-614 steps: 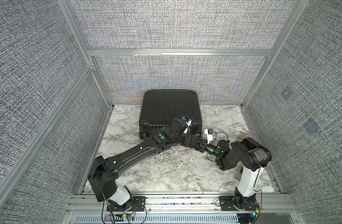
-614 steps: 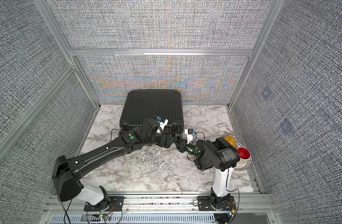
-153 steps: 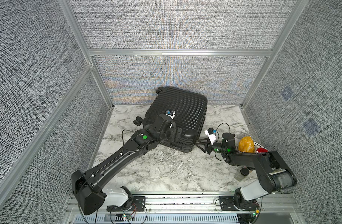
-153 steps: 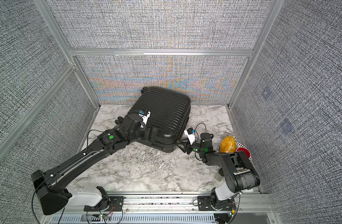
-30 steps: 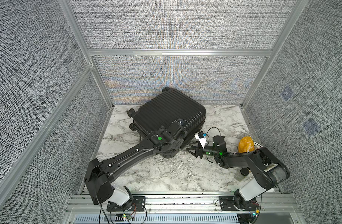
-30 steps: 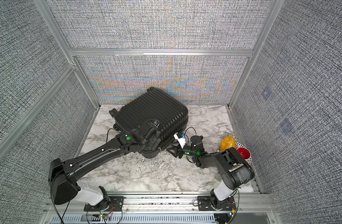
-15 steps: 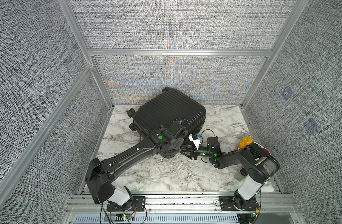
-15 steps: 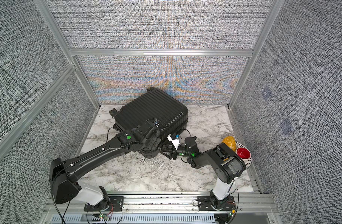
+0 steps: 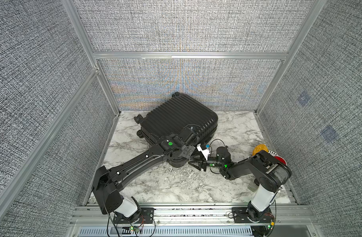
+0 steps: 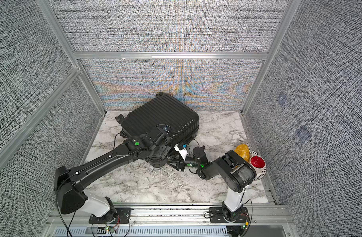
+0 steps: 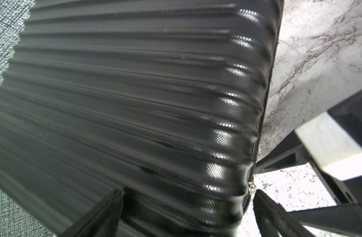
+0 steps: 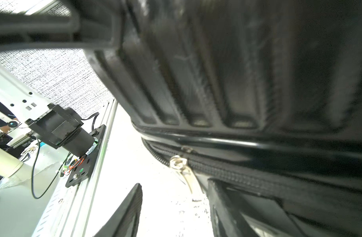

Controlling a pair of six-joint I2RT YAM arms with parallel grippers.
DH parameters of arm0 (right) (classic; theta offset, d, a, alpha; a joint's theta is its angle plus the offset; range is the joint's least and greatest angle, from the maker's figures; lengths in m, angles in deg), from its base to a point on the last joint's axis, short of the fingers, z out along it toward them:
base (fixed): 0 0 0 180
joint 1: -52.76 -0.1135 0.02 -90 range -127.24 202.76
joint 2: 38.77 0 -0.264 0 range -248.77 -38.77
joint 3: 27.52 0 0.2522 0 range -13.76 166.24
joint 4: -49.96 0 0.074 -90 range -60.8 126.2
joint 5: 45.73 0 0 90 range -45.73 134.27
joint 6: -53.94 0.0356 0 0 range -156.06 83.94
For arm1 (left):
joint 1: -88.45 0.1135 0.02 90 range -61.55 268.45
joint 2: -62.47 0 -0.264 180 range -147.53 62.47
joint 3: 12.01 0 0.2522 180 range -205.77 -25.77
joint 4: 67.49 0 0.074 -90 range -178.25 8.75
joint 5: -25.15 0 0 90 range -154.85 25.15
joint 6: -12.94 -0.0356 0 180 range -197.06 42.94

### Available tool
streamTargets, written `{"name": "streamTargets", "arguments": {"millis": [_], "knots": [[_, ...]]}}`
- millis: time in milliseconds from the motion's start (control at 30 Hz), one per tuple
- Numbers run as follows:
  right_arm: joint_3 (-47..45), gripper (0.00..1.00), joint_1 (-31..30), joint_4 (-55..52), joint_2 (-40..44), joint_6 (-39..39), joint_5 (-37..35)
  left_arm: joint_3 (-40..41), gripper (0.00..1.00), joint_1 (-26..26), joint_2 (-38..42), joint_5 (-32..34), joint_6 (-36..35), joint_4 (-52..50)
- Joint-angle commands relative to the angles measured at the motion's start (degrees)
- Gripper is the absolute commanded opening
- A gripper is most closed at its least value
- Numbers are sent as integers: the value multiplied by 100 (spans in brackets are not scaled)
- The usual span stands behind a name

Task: Open the suitcase zippers
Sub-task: Unzip the zipper on the suitcase.

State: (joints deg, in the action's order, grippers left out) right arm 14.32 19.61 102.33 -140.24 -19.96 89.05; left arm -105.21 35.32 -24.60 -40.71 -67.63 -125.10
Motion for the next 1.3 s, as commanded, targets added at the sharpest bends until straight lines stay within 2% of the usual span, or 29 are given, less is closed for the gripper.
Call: {"name": "streamTargets", "arguments": {"millis": [0, 300, 500, 1100, 1267], "knots": [[-48, 50, -33, 284, -44, 150, -32, -32, 99, -7, -33, -272, 58, -277], [-24, 36, -52, 518, -194, 305, -168, -52, 99, -9, -32, -283, 52, -291], [-60, 22, -60, 720, -245, 429, -310, -88, 99, -5, -70, -313, 48, -303], [81, 24, -218, 607, -402, 456, -967, -142, 99, -5, -94, -375, 20, -313], [54, 10, -219, 569, -383, 466, -1112, -125, 99, -7, -87, -366, 22, -308]]}}
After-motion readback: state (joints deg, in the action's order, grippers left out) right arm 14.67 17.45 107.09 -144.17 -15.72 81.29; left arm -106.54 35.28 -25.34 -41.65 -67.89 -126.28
